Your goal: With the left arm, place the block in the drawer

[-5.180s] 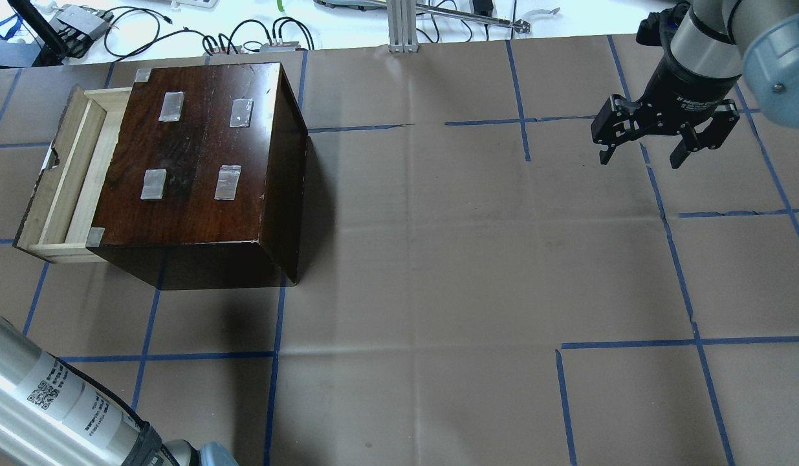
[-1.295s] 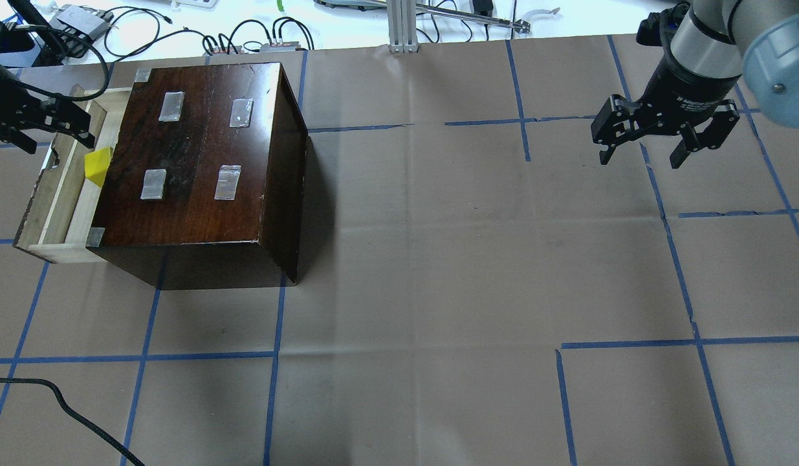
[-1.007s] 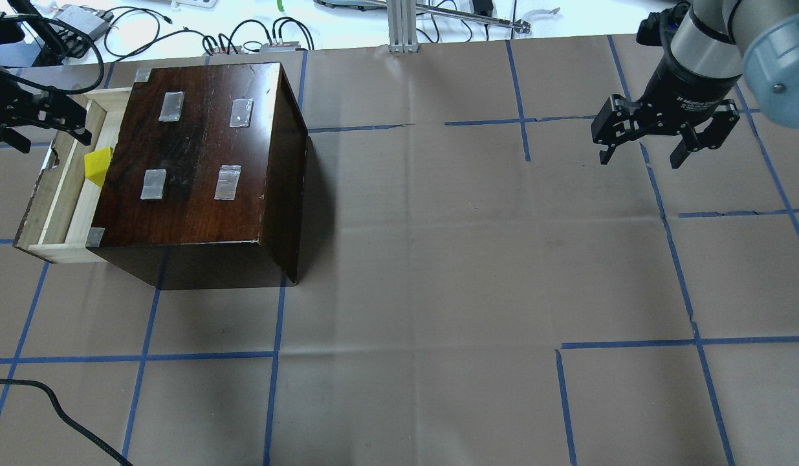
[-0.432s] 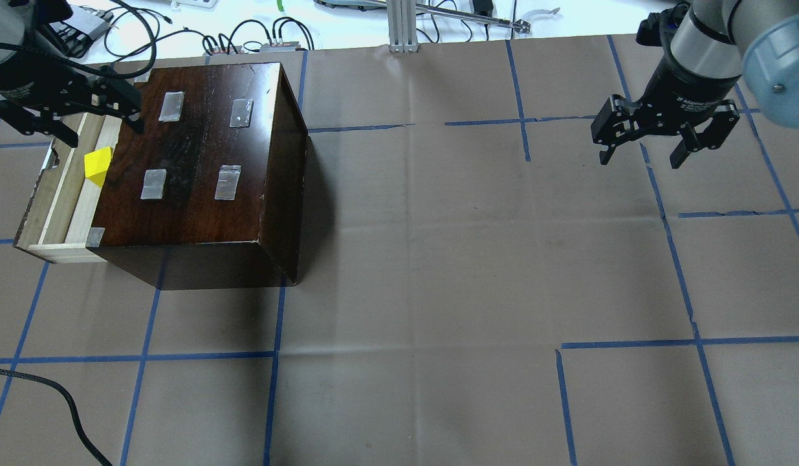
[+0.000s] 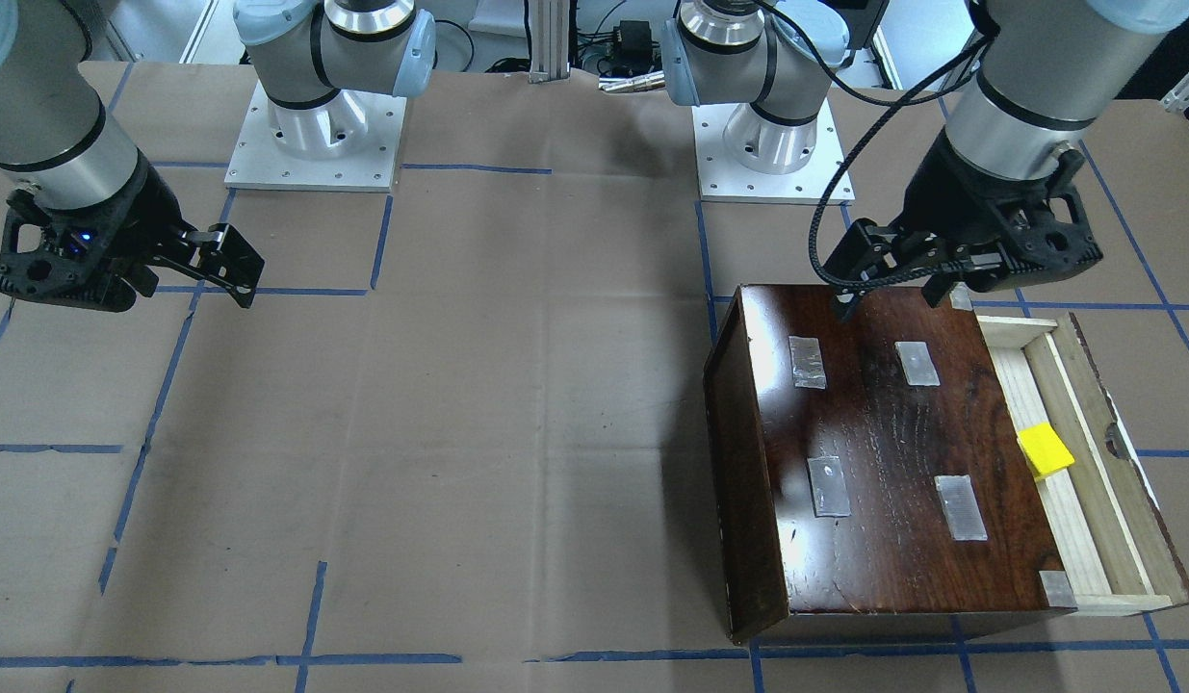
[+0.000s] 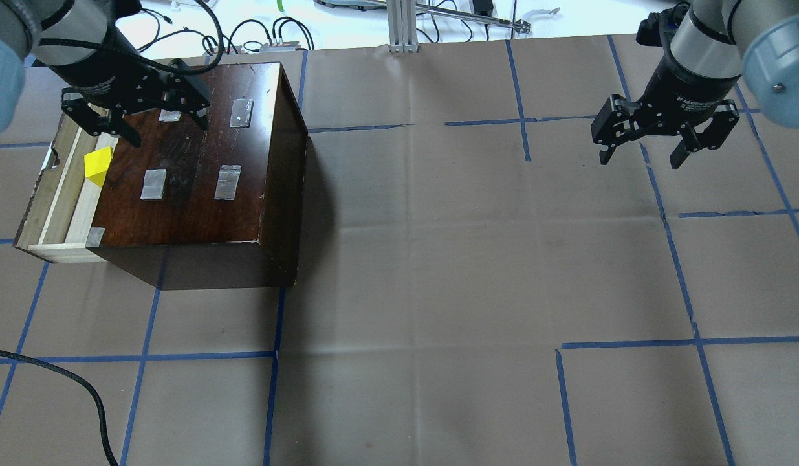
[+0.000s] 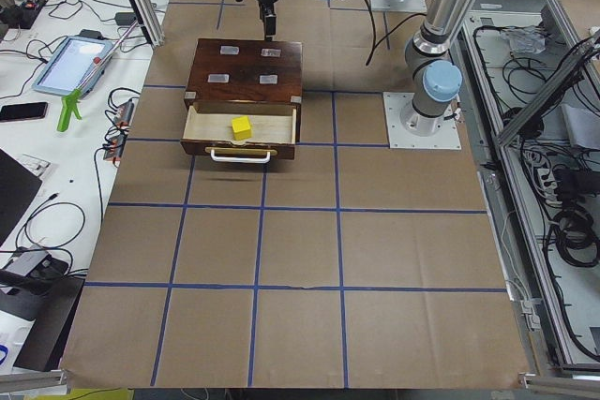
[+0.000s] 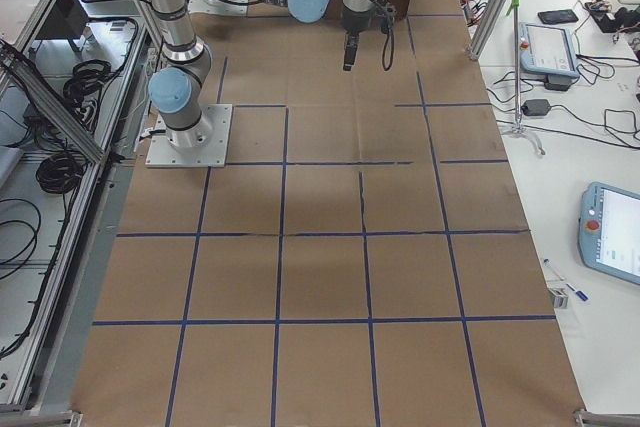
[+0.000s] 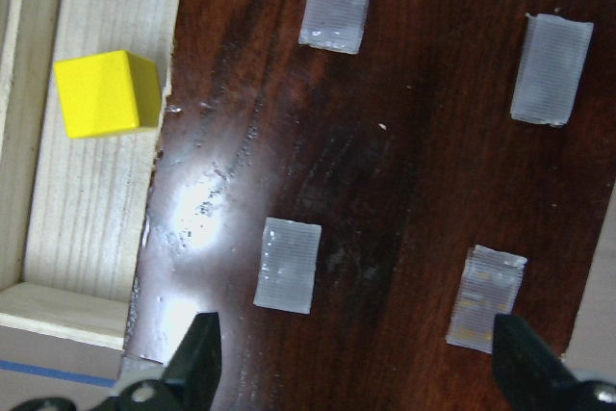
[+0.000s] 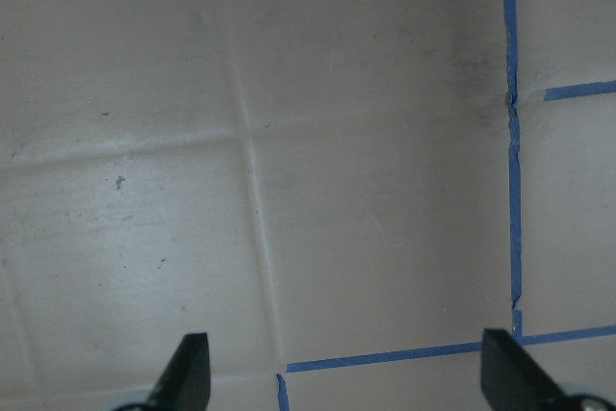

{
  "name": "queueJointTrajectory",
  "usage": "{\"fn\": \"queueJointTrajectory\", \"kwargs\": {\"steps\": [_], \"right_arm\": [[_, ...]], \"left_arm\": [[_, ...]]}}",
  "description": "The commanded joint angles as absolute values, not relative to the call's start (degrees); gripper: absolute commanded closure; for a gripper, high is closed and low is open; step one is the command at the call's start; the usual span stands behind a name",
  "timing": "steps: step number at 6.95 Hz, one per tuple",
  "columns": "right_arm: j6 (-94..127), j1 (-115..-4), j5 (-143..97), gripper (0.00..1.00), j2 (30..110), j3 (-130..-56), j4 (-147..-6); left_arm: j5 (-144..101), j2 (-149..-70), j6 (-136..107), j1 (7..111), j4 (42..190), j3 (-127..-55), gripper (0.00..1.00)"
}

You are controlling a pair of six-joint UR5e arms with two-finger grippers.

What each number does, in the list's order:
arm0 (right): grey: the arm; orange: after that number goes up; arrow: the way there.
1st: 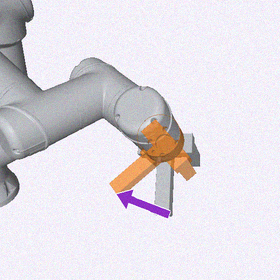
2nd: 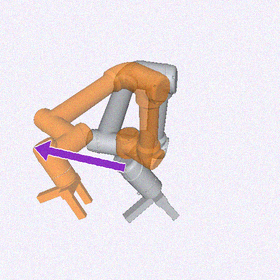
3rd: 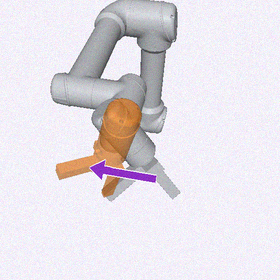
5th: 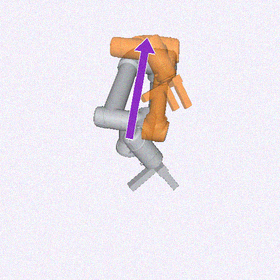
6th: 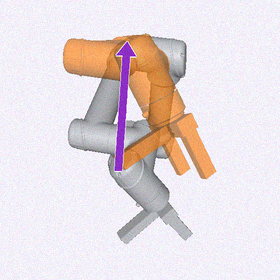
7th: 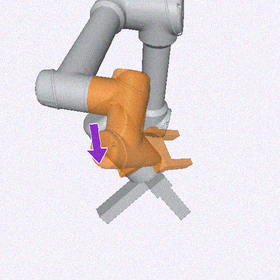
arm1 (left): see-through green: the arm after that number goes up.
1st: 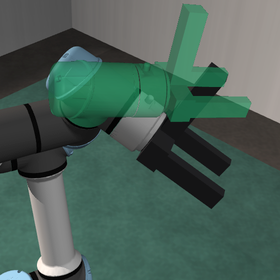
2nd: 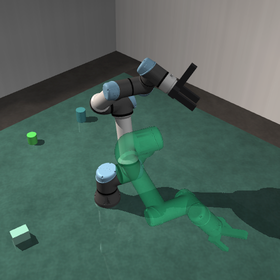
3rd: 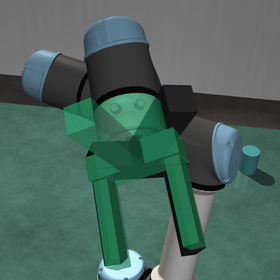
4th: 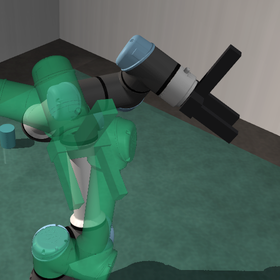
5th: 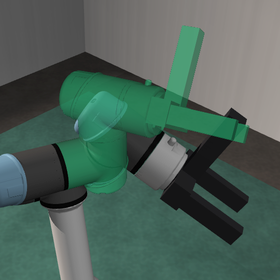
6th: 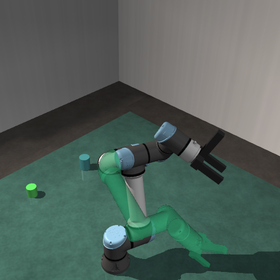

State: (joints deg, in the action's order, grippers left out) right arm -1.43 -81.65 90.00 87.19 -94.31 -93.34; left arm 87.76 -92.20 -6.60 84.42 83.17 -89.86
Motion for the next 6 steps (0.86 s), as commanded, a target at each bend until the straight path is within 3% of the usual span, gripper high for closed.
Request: {"fn": "queueJointTrajectory", "kwargs": {"steps": [1,6], "right_arm": [[-1.49,-81.65,90.0,0.0,87.19,-94.31,-93.34],[-1.49,-81.65,90.0,0.0,87.19,-94.22,-93.34]], "left_arm": [[88.24,-91.59,-9.05,89.28,83.32,-91.48,0.02],[88.68,-89.13,2.96,91.32,86.13,-93.25,0.02]]}}
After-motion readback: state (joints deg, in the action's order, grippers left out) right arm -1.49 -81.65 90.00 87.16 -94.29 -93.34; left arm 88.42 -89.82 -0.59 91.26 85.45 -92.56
